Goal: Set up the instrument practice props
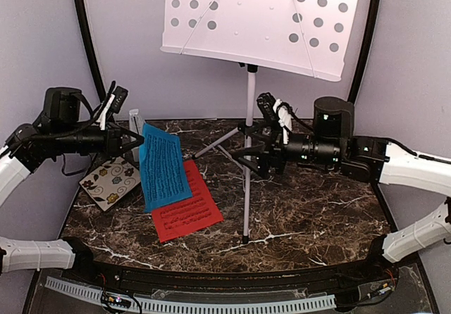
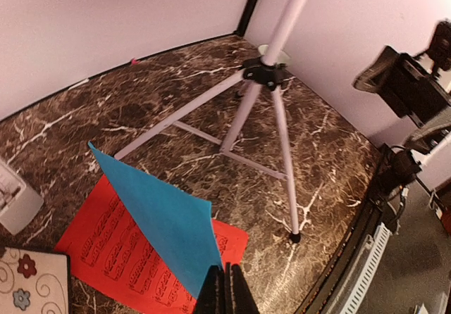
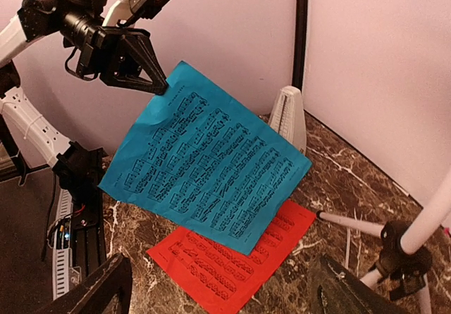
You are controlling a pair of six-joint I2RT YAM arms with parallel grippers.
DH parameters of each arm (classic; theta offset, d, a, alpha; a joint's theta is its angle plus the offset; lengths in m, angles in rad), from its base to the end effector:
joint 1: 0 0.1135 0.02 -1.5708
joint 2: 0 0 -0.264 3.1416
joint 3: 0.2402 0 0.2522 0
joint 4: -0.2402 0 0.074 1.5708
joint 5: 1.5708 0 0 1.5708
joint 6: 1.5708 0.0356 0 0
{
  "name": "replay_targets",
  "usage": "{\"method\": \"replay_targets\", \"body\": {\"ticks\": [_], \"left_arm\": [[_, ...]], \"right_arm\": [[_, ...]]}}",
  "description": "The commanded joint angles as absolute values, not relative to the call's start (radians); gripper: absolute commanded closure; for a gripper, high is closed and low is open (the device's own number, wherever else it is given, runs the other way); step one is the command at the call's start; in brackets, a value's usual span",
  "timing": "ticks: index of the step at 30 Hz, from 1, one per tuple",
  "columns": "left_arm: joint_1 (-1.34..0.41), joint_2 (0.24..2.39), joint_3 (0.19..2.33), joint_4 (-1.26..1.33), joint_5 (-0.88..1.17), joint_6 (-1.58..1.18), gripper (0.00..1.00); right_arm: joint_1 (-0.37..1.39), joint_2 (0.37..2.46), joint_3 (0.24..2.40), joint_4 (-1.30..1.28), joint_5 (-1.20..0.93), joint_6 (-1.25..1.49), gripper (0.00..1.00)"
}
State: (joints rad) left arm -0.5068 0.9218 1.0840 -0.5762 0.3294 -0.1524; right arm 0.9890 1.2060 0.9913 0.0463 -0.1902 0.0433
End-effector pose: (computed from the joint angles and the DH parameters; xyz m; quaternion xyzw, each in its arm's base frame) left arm 0.1615 -0.1028 0.3793 0.2338 0.7973 -0.3044 0.4658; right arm 0.1512 0.2421 0.3483 -0.4009 0.6493 0.3801 0.5227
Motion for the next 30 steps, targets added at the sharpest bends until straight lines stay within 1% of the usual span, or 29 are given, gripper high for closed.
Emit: {"method": "replay_targets", "body": {"ticks": [1, 5, 9, 14, 19, 22, 26, 27, 30], "left_arm": [[-0.510, 0.916, 1.243, -0.829, 0.545, 0.026, 1.00], [-0.532, 0.914, 1.300, -0.887, 0.666, 0.044, 1.00], [-0.575, 0.924, 1.322, -0.894, 0.759, 0.038, 1.00], [-0.701, 0.952, 1.355, -0.891, 0.776, 0.020, 1.00], [-0.777, 0.968, 1.318, -0.811, 0.856, -0.022, 1.00], [-0.812, 0.968, 1.316, -0.772, 0.892, -0.042, 1.00], [-0.824, 0.972, 1.314, -0.738, 0.970, -0.049, 1.00], [-0.824, 0.974, 1.313, -0.733, 0.981, -0.048, 1.00], [-0.824, 0.977, 1.319, -0.722, 0.989, -0.046, 1.00]], "right_arm": [[0.998, 1.255, 1.130, -0.033, -0.320, -0.083, 0.12], [1.014, 1.311, 1.256, -0.099, -0.375, -0.145, 0.08], [1.059, 1.379, 1.372, -0.188, -0.373, -0.204, 0.06], [1.127, 1.452, 1.478, -0.273, -0.369, -0.277, 0.06], [1.184, 1.546, 1.593, -0.401, -0.360, -0.367, 0.10], [1.207, 1.569, 1.604, -0.425, -0.344, -0.401, 0.13], [1.223, 1.586, 1.644, -0.463, -0.362, -0.402, 0.25], [1.232, 1.586, 1.669, -0.486, -0.364, -0.407, 0.31], [1.265, 1.585, 1.675, -0.513, -0.358, -0.404, 0.57]]}}
